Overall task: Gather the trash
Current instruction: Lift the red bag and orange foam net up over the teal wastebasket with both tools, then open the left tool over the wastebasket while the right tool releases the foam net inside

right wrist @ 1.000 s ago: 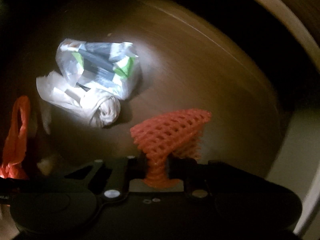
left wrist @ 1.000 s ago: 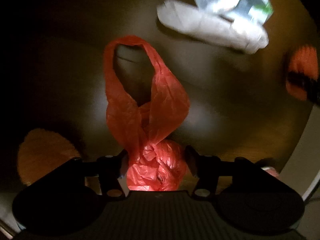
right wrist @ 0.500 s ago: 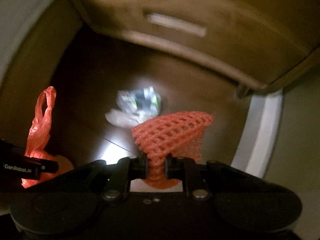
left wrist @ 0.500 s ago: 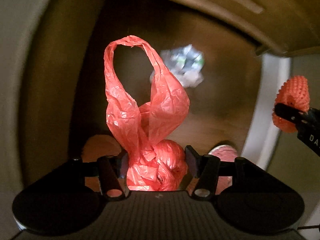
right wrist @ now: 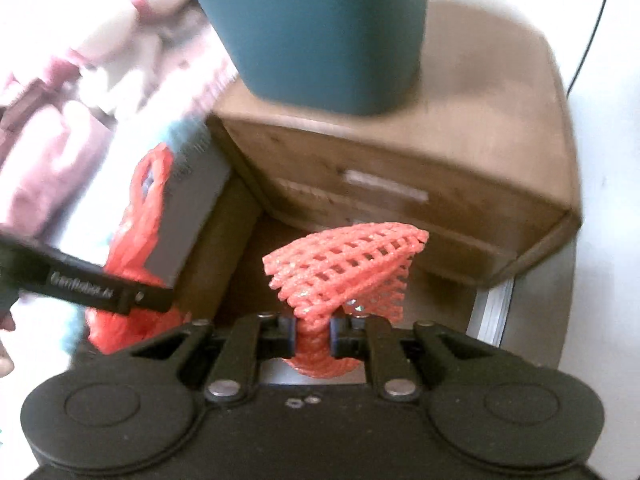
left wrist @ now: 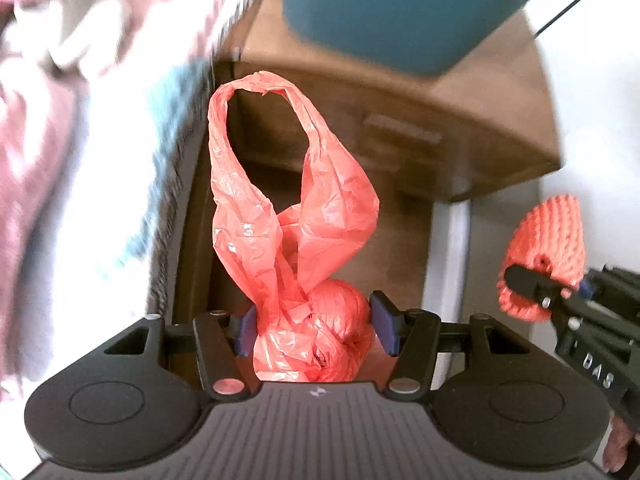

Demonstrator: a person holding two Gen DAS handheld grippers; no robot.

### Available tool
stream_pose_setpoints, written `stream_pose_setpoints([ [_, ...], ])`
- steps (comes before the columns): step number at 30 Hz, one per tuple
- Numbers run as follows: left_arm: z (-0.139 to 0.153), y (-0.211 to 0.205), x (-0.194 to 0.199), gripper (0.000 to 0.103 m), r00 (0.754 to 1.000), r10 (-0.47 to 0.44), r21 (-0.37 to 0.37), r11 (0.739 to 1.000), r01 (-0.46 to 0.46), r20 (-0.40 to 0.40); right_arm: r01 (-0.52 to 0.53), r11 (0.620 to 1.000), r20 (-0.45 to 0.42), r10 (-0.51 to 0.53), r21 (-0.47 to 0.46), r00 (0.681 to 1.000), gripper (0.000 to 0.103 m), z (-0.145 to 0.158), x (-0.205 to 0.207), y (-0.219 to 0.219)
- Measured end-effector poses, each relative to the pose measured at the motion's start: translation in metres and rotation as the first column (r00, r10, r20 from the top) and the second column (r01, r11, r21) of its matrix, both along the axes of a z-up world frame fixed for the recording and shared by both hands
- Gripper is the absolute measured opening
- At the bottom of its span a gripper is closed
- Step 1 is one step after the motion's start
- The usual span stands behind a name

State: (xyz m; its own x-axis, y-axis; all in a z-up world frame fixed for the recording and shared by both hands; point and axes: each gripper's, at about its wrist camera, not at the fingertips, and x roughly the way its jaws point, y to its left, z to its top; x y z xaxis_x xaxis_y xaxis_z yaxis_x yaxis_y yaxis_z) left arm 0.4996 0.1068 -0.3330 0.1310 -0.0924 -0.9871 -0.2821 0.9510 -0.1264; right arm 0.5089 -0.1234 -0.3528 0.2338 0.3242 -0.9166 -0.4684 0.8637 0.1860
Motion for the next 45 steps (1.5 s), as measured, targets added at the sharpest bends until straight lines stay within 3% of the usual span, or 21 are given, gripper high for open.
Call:
stream_pose_setpoints([
  [4,0.054,-0.005,0.009,0.057,0.997,-0.012,0.012,1.0,0.011,0.079,0.02,0.998,0.052,-0.023,0.065,0.998,0.013,0.064,-0.001,-0.001],
  [11,0.138,-0.004,0.023,0.057,0.975,-0.034,0.033,0.999,0.028,0.218,0.022,0.989,0.146,-0.044,0.144,0.988,0.013,0.138,0.009,-0.001],
  [23,0.241,0.007,0.069,0.057,0.901,-0.087,0.105,0.993,0.046,0.425,-0.079,0.983,0.369,0.014,0.163,0.929,0.015,0.235,0.037,0.016],
  [30,0.263,0.008,0.124,0.057,0.879,-0.132,0.204,0.978,0.04,0.459,-0.127,0.987,0.421,0.076,0.095,0.904,0.016,0.24,0.086,0.045],
  [38,0.256,0.001,0.172,0.057,0.865,-0.16,0.238,0.97,0.048,0.476,-0.158,0.987,0.438,0.16,-0.041,0.885,0.018,0.215,0.122,0.067],
  [41,0.242,-0.004,0.182,0.057,0.883,-0.164,0.258,0.965,0.05,0.44,-0.148,0.989,0.392,0.144,-0.02,0.908,0.018,0.203,0.137,0.07],
  [45,0.217,-0.011,0.198,0.057,0.911,-0.178,0.272,0.959,0.076,0.372,-0.146,0.988,0.369,0.15,-0.04,0.917,0.019,0.193,0.148,0.075],
])
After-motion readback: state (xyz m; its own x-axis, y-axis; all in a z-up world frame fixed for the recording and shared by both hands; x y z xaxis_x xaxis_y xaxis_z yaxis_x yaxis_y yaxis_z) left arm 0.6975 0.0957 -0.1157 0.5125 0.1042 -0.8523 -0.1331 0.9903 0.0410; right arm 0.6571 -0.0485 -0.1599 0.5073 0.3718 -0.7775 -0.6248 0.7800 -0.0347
